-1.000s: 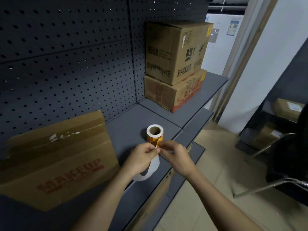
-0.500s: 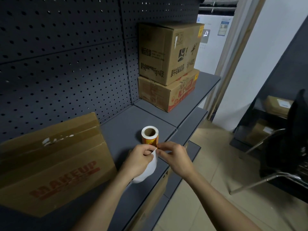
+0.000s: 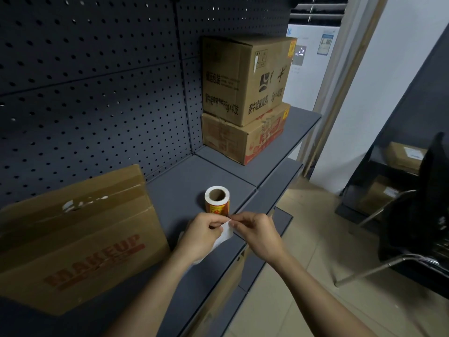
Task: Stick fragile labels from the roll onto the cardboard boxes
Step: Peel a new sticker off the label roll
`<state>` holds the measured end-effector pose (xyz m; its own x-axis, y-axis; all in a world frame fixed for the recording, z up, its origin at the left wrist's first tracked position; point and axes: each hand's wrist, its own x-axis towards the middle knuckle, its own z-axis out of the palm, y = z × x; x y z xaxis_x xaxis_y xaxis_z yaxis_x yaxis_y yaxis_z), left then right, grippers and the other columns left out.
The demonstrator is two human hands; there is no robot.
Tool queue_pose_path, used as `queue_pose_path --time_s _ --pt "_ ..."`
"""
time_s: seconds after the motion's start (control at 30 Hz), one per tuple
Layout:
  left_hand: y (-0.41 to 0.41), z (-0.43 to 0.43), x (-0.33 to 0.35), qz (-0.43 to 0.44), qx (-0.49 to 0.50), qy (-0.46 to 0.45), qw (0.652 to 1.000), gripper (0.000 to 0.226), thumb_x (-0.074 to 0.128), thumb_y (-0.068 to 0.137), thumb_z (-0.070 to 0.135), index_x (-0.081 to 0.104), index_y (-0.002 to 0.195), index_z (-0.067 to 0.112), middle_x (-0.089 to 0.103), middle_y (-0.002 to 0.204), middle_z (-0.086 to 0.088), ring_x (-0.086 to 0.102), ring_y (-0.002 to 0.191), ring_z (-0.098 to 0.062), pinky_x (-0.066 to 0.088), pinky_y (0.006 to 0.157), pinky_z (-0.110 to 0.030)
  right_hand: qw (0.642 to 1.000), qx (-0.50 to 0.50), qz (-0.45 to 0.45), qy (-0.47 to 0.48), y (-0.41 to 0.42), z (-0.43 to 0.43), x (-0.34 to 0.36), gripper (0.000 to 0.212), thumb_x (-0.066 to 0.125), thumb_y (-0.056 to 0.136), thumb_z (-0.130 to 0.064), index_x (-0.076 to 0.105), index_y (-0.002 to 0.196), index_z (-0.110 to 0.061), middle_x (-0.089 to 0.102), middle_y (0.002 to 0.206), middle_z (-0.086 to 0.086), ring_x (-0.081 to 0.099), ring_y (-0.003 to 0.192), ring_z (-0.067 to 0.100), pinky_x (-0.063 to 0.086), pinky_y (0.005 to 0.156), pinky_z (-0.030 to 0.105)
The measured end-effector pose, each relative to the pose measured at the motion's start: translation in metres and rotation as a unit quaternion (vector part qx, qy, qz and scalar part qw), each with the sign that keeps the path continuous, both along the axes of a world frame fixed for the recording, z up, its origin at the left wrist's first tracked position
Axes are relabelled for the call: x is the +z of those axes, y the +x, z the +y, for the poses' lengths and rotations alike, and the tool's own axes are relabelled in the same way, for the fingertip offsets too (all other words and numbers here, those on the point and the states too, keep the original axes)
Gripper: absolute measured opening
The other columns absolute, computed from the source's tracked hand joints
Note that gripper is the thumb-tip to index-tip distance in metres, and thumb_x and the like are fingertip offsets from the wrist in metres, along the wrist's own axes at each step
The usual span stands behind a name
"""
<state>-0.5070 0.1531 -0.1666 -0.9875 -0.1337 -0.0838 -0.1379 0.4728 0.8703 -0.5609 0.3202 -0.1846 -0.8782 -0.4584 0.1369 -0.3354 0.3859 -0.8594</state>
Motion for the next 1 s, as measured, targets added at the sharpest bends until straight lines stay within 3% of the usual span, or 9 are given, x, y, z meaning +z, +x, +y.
queue_pose_path --time_s 0.13,0.27,0.4,0.47,0.57,0.67,0.77,0.83,1.0 --pt "0.0 0.001 -0.002 -0.002 0.003 -0.006 1.0 0.034 0.058 0.092 0.001 0.072 0.115 0.023 0.073 0.109 0.009 0.064 0.108 -0.006 0.049 0.098 -0.026 1.0 0.008 -0.017 -0.022 0.0 0.002 0.002 0.018 0.064 0.095 -0.021 0.077 0.108 -0.018 0.076 0.102 -0.011 0.069 0.095 0.001 0.055 0.087 0.022" --pt "0.002 0.003 0.0 0.002 0.004 -0.015 1.0 0.035 0.057 0.093 -0.001 0.072 0.114 0.022 0.072 0.108 0.01 0.064 0.107 -0.005 0.047 0.092 -0.02 0.999 0.004 -0.032 -0.024 -0.001 0.004 0.003 0.017 0.063 0.096 -0.02 0.078 0.105 -0.019 0.076 0.1 -0.011 0.069 0.094 0.001 0.055 0.086 0.02" --pt "0.005 0.004 0.004 0.009 0.042 -0.041 0.998 0.032 0.057 0.091 0.002 0.074 0.106 0.024 0.073 0.097 0.012 0.065 0.099 -0.006 0.05 0.086 -0.025 0.997 -0.042 -0.059 -0.039 -0.002 0.005 0.005 0.016 0.061 0.097 -0.02 0.077 0.095 -0.019 0.075 0.091 -0.011 0.068 0.087 0.0 0.052 0.076 0.014" --pt "0.006 0.003 0.007 0.014 0.061 -0.063 0.996 0.028 0.057 0.091 0.002 0.073 0.105 0.021 0.072 0.094 0.01 0.064 0.095 -0.008 0.049 0.078 -0.018 0.995 -0.067 -0.064 -0.047 -0.004 0.007 0.006 0.017 0.061 0.097 -0.018 0.076 0.089 -0.02 0.073 0.085 -0.01 0.067 0.082 0.0 0.051 0.073 0.014" --pt "0.009 0.001 0.01 0.024 0.079 -0.086 0.993 0.026 0.057 0.091 0.002 0.072 0.103 0.018 0.069 0.088 0.01 0.062 0.086 -0.005 0.039 0.065 -0.006 0.989 -0.116 -0.073 -0.061 -0.008 0.011 0.005 0.019 0.06 0.095 -0.014 0.075 0.085 -0.021 0.073 0.084 -0.009 0.066 0.08 0.001 0.055 0.076 0.023" --pt "0.011 -0.002 0.013 0.017 0.093 -0.088 0.992 0.027 0.055 0.09 0.001 0.071 0.102 0.02 0.07 0.087 0.009 0.062 0.084 -0.006 0.04 0.063 -0.008 0.981 -0.158 -0.082 -0.076 -0.013 0.017 0.005 0.018 0.06 0.094 -0.013 0.074 0.085 -0.02 0.074 0.087 -0.008 0.069 0.085 0.008 0.06 0.081 0.036" --pt "0.015 -0.003 0.016 0.004 0.104 -0.092 0.99 0.031 0.054 0.088 0.0 0.07 0.106 0.02 0.07 0.085 0.006 0.062 0.085 -0.012 0.043 0.066 -0.018 0.971 -0.2 -0.085 -0.101 -0.016 0.026 0.007 0.018 0.06 0.092 -0.013 0.073 0.082 -0.019 0.074 0.079 -0.001 0.07 0.081 0.023 0.059 0.076 0.046" --pt "0.018 -0.003 0.018 -0.003 0.103 -0.09 0.991 0.033 0.056 0.088 0.001 0.069 0.111 0.021 0.068 0.084 0.008 0.062 0.087 -0.013 0.043 0.072 -0.02 0.965 -0.219 -0.082 -0.122 -0.016 0.031 0.012 0.018 0.059 0.092 -0.011 0.072 0.083 -0.019 0.072 0.076 0.001 0.07 0.082 0.029 0.058 0.074 0.045" --pt "0.027 0.002 0.025 0.009 0.09 -0.043 0.995 0.038 0.069 0.086 0.013 0.065 0.12 0.029 0.067 0.105 0.011 0.064 0.096 -0.008 0.05 0.087 -0.026 0.967 -0.21 -0.038 -0.14 -0.003 0.03 0.028 0.014 0.061 0.093 -0.015 0.072 0.088 -0.021 0.072 0.079 -0.003 0.069 0.083 0.015 0.059 0.08 0.042"
